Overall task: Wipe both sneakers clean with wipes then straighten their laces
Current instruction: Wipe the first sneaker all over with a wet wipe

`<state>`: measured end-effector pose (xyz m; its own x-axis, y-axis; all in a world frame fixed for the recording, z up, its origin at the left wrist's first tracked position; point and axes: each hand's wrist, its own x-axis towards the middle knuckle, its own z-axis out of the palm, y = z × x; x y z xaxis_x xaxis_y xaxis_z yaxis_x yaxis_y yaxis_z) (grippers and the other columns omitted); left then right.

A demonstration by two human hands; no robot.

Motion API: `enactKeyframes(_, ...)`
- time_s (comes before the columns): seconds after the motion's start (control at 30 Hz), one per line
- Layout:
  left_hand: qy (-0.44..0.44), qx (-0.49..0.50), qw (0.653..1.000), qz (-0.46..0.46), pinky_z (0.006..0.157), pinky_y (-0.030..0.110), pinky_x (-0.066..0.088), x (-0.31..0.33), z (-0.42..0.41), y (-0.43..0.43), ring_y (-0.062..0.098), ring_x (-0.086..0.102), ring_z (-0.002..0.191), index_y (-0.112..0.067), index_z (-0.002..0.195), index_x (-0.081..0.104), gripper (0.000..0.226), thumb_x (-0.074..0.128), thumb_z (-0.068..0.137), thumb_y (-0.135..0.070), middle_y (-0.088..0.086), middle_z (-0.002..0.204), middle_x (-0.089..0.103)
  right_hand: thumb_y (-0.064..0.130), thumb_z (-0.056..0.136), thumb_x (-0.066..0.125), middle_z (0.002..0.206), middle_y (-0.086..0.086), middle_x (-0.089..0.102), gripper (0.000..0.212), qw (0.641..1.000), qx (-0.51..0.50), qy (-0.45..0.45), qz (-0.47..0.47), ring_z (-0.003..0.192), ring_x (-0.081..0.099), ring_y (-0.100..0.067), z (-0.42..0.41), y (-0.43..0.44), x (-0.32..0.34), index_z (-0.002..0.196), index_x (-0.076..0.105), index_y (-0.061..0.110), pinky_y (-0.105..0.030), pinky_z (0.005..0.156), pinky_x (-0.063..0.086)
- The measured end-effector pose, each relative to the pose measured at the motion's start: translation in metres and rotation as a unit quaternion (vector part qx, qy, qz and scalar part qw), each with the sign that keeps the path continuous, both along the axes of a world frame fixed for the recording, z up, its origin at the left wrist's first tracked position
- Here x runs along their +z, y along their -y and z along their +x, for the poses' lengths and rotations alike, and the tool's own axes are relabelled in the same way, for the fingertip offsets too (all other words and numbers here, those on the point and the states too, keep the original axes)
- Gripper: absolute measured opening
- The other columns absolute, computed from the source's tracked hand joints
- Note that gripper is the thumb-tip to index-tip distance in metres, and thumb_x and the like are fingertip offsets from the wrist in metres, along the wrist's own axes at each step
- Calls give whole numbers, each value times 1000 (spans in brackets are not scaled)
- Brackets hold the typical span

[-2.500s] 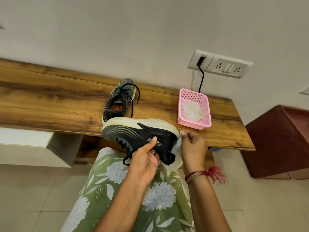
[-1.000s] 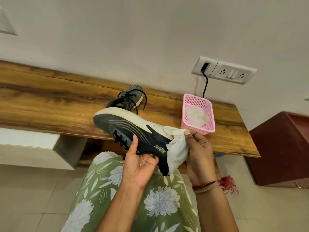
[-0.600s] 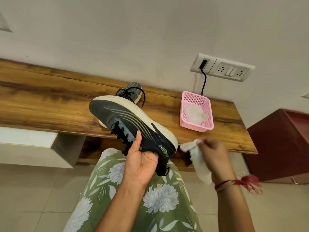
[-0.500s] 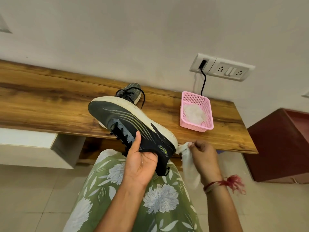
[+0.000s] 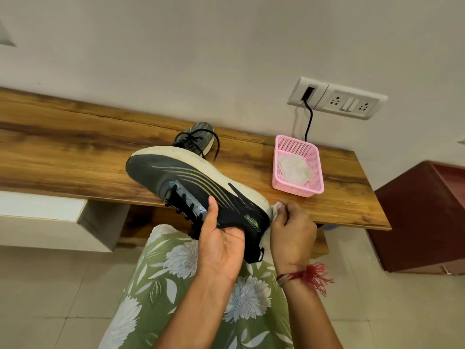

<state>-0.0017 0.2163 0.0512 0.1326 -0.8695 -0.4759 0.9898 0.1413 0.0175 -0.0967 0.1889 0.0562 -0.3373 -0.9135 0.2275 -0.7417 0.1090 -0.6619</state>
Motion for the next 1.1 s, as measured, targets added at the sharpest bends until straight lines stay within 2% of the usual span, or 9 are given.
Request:
enactKeyframes(0.1,19,-4,1000,8,86,41,53,-4,2,-1,20,71,94,-5,113,63,33,54,88,-24,13,103,73,14,92,53,88,-15,69,18,999,15,-1,31,84,62,-34,0,-1,-1,99,69,9,-31,65,38)
enactKeyframes(0.23,63,-33,997,29,92,35,51,-6,-3,-1,22,62,114,-4,127,57,50,58,81,-25,15,122,65,17,93,52,88,-15,69,19,998,29,-24,57,84,62,-33,10,-1,-4,98,69,9,-29,64,36)
enactKeyframes(0.37,106,-42,993,32,90,31,53,-5,-9,-1,16,70,94,-5,107,65,28,55,87,-22,12,103,72,15,93,52,84,-13,68,18,997,39,-51,51,79,61,-31,16,2,2,92,68,9,-27,61,31)
enactKeyframes(0.57,127,-137,981,57,80,36,56,-8,-18,-10,23,70,81,-4,89,75,25,55,90,-20,14,89,73,17,94,49,81,-9,67,19,989,124,-76,9,77,59,-27,50,7,29,91,66,10,-29,65,34)
enactKeyframes(0.7,106,-108,985,77,91,38,51,-12,-13,-4,25,62,99,4,124,58,38,54,91,-14,18,112,65,11,91,54,87,-6,70,16,981,175,82,-31,82,64,-23,67,18,41,94,70,10,-38,77,51)
enactKeyframes(0.77,111,-99,986,78,83,34,56,-11,-9,-2,21,67,94,3,125,57,37,56,90,-9,16,112,68,7,91,55,89,-5,70,15,944,182,276,-10,83,65,-18,67,24,46,90,69,12,-36,79,53)
enactKeyframes(0.87,135,-91,983,80,79,33,58,-9,-4,-2,17,71,90,-5,126,56,39,61,87,-5,12,109,71,5,94,50,80,-6,67,17,821,98,563,17,66,64,-13,42,37,62,86,64,12,-24,59,53)
enactKeyframes(0.93,158,-76,981,87,91,35,53,-10,0,0,18,68,99,-8,127,54,42,62,86,-3,11,114,69,6,95,48,77,-7,66,13,768,30,640,14,56,63,-10,15,45,70,95,61,6,-21,48,51)
enactKeyframes(1.1,166,-91,978,90,90,39,53,-14,11,0,24,66,105,-6,129,53,45,63,85,-5,13,115,69,13,96,46,78,-11,72,17,669,-7,738,80,69,71,-19,-29,54,71,89,58,4,-33,63,58)
